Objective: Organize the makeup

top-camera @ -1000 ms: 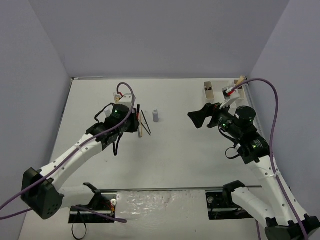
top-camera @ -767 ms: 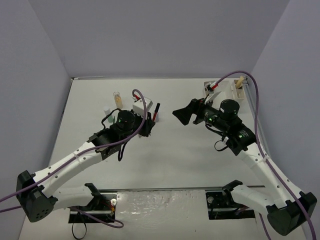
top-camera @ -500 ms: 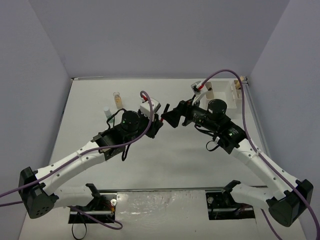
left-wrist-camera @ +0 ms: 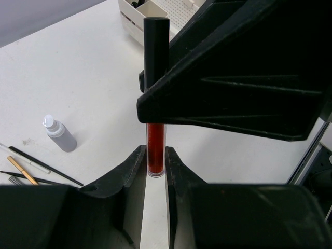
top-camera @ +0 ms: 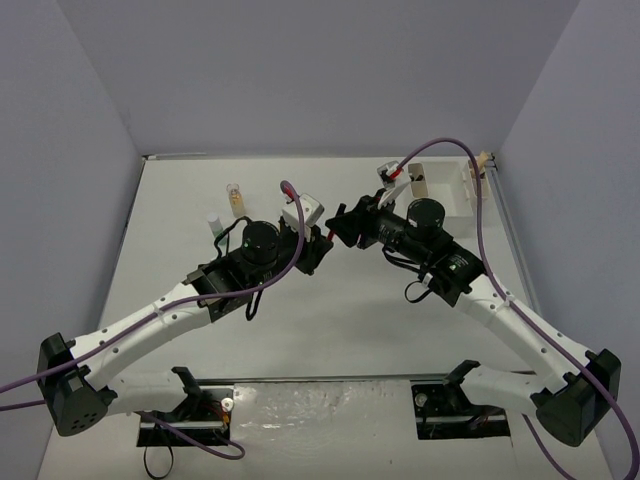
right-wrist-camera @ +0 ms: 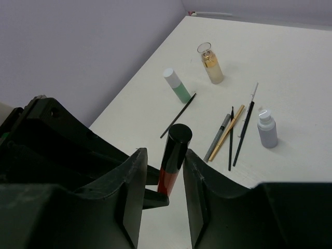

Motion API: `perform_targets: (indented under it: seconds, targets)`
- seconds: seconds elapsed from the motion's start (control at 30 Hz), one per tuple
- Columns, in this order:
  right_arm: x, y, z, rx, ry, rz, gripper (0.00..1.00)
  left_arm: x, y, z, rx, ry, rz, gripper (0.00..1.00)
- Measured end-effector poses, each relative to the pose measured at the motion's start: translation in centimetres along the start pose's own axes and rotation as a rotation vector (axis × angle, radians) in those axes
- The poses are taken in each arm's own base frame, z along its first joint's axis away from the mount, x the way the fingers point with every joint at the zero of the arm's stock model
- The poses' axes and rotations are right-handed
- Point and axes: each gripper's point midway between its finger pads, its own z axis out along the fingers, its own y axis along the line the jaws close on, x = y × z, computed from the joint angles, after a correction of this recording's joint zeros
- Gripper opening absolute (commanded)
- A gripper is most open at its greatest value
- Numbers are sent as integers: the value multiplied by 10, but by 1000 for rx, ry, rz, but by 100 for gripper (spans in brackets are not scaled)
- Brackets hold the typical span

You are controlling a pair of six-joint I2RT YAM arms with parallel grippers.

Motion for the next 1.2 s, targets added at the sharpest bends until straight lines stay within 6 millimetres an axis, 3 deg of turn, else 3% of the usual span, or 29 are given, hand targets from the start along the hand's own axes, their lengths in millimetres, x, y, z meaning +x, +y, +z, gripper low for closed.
perform_targets:
  seconds: [0.1, 0.13, 0.23, 0.3, 0.37, 0.5, 0.63, 0.77, 0.9, 1.03, 1.2]
  targets:
    - [-1, -2, 1, 9, -6, -2, 2, 0, 0, 1, 2, -1, 0, 0]
    - [-1, -2, 2, 10, -7, -2, 0, 0, 0, 2, 2, -1, 0, 0]
    - [1, -6, 3, 22, -6, -11, 0, 3, 1, 5, -6, 5, 0, 12]
    - [1, -9, 4, 34, -6, -18, 0, 4, 3, 7, -16, 9, -1, 27]
    - [0, -13, 5, 55, -11, -36, 0, 6, 6, 8, -34, 14, -4, 62]
    - [-3, -30, 4, 140, -29, -87, 0, 12, 15, 6, -83, 33, -14, 93]
    - [-16, -59, 3, 290, -65, -176, 0, 24, 39, 0, -182, 90, -43, 97]
    - [-49, -101, 1, 465, -122, -275, 0, 30, 78, -15, -314, 155, -99, 97]
    - [-81, -168, -10, 648, -190, -314, 0, 28, 127, -43, -463, 204, -166, 97]
    - [-93, -234, -17, 793, -210, -321, 0, 35, 167, -79, -600, 246, -217, 97]
    - [-96, -298, -7, 874, -222, -325, 0, 59, 188, -111, -687, 306, -243, 97]
